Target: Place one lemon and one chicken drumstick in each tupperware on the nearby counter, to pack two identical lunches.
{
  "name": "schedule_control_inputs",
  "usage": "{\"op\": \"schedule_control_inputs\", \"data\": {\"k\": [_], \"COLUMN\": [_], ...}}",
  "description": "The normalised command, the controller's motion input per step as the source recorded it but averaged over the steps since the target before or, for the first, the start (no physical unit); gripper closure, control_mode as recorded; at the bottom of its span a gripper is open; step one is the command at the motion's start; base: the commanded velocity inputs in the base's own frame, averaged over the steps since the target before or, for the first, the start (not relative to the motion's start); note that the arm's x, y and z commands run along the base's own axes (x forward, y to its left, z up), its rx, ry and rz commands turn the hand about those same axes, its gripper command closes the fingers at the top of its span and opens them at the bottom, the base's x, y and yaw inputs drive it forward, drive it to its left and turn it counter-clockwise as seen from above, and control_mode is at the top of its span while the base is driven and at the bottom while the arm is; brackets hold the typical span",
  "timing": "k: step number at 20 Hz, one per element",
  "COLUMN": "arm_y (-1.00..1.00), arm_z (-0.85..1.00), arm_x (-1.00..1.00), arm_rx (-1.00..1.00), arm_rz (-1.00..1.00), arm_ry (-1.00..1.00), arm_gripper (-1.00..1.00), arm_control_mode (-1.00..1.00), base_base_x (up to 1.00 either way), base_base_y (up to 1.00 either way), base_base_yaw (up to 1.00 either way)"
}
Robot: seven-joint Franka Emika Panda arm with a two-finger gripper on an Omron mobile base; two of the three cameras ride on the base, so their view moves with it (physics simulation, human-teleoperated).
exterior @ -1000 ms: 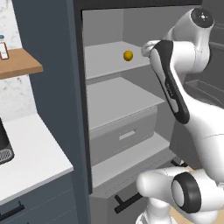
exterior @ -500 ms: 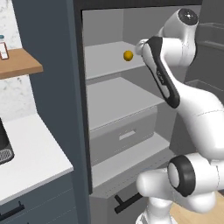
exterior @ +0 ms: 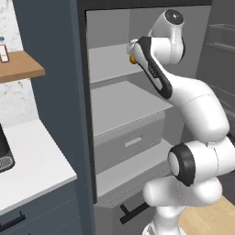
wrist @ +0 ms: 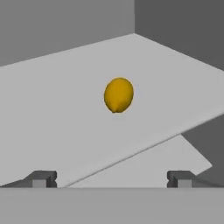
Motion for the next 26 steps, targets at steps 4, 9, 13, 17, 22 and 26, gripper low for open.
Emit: {"op": "schedule_control_inputs", "data": {"k": [4, 9, 13, 17, 22, 26], "arm_y": [-0.06, -0.03, 0.00, 0.00, -0.02, 0.00], "arm_z": [-0.05, -0.17, -0.61, -0.32, -0.01, 0.00], "arm_x": [0.65, 0.42, 0.00, 0.21, 0.49, 0.52], "arm_rx": [-0.01, -0.01, 0.00, 0.00, 0.00, 0.00], "arm_rz": [0.00, 0.00, 0.00, 0.00, 0.01, 0.00], "arm_ry": [0.03, 0.06, 0.00, 0.00, 0.00, 0.00], "arm_gripper": [-1.00, -1.00, -1.00, -1.00, -1.00, -1.00], "arm_control_mode": [-1.00, -1.00, -1.00, -1.00, -1.00, -1.00], "base_base_x": [0.00, 0.00, 0.00, 0.00, 0.00, 0.00], "base_base_y": [0.00, 0.00, 0.00, 0.00, 0.00, 0.00], "base_base_yaw": [0.00, 0.00, 0.00, 0.00, 0.00, 0.00]}}
